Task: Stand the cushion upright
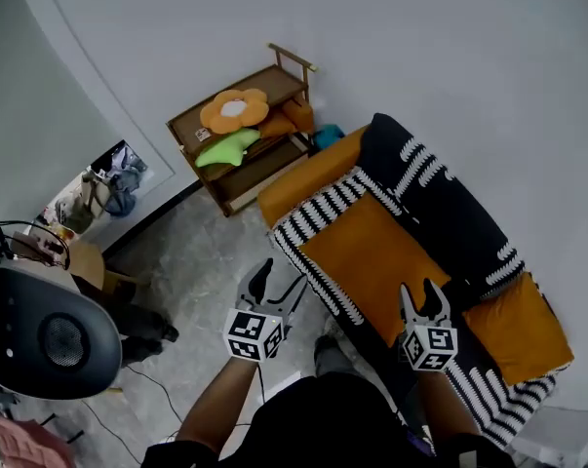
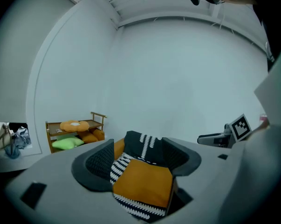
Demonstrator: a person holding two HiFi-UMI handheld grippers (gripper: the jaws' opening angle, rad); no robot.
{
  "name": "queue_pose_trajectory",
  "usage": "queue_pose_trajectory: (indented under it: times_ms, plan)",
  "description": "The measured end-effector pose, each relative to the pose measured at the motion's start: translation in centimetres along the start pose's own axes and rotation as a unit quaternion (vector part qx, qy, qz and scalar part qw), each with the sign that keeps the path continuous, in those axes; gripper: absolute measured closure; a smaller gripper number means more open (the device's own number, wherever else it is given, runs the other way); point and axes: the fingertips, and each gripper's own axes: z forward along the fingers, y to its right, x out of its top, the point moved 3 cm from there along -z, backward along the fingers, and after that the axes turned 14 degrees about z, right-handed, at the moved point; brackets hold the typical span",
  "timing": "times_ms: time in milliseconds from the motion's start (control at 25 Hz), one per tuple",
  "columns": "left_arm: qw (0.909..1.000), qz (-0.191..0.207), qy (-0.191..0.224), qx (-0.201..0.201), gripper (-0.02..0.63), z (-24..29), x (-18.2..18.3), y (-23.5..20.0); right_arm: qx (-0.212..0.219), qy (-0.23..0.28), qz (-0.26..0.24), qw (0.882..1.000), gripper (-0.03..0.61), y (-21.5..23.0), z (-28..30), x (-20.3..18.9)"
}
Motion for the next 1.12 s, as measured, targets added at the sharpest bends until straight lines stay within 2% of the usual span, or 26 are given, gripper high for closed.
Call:
queue_pose_trajectory:
  times_ms: [280,480,720,920,1120]
  plan:
    - [0.9999,0.001,-0.015,-0.007,0.279,7.5,0.9,-4.7,0.013,-0.009,-0.010,1.000,0.318,-0.9,9.0,3.0]
    - [0.9985,-0.008,-0.025,-0.047,0.279,13.4,1.1,-4.8,-0.018,0.009,-0.004,1.000,0.318,0.9,10.6,5.1]
    - [0.9916,0.007,-0.048,-0.120,0.279,19.9,1.2,-2.6,-0.116,0.031,0.037,0.992,0.318,7.7,8.6,6.1]
    - [0.9789,0.024,-0.078,-0.187,0.279,24.5,-0.2,0.3,-0.209,0.031,0.082,0.974,0.318,13.0,5.0,4.1]
    - [0.9642,0.042,-0.114,-0.236,0.279,28.8,-2.2,1.7,-0.280,0.018,0.099,0.955,0.318,15.7,4.0,1.9]
